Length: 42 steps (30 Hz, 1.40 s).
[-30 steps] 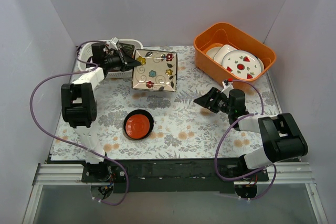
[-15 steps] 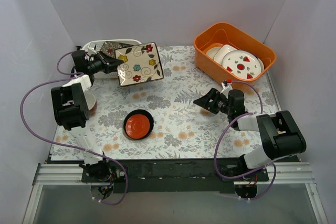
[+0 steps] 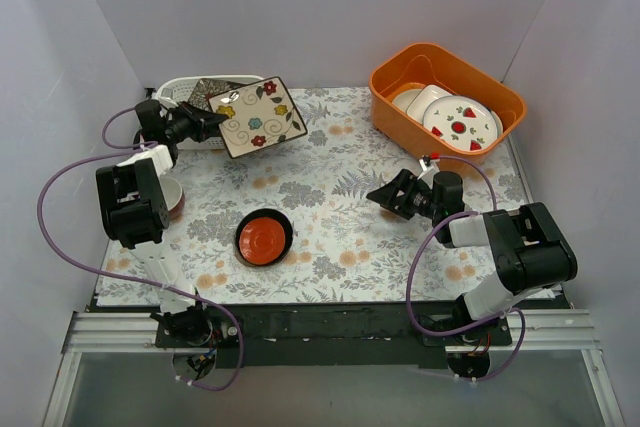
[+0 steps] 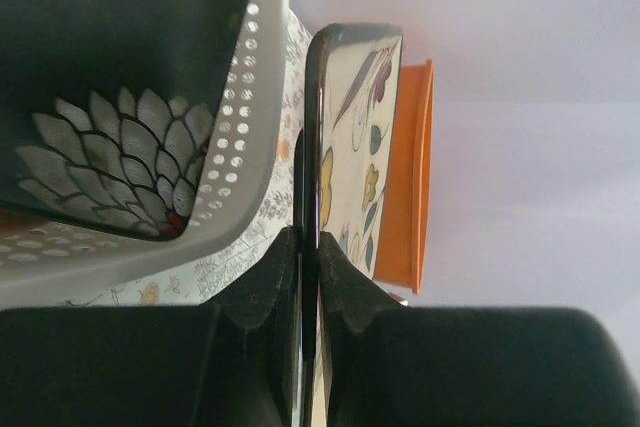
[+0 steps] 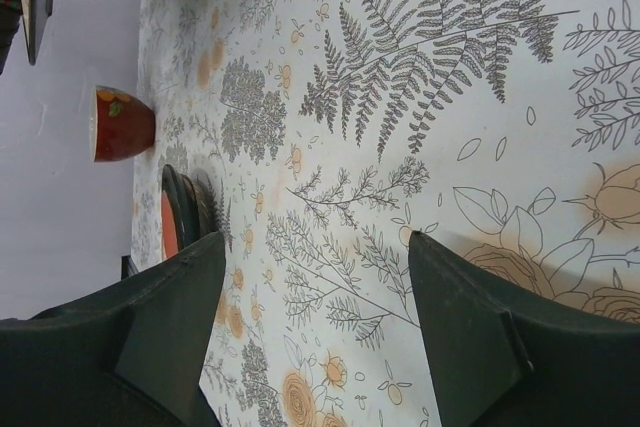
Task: Place the plates into the plastic bin on the countertop
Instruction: Place the plate in the plastic bin.
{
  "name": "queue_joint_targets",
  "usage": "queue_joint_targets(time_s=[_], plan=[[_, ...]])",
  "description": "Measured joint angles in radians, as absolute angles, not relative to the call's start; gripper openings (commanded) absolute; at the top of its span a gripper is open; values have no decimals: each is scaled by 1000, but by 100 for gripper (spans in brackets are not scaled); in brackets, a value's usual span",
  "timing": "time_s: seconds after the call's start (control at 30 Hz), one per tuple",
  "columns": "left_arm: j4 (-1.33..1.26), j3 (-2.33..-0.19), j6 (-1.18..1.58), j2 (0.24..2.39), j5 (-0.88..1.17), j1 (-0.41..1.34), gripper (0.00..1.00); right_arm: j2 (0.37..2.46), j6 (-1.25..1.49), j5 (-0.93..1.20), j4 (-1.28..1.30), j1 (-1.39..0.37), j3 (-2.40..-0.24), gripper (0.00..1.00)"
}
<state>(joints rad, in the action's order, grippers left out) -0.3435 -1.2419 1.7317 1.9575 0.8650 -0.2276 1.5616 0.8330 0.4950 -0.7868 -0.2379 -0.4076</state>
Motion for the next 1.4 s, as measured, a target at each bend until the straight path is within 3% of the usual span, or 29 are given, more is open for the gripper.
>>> queue_joint_targets(time_s=[0.8, 1.4], plan=[[-357, -1234, 1822, 1938, 547, -297, 0, 1561, 834, 500, -785, -236, -411, 79], [-464, -1214, 1920, 1996, 553, -424, 0, 1565, 831, 496, -781, -236, -423, 77]])
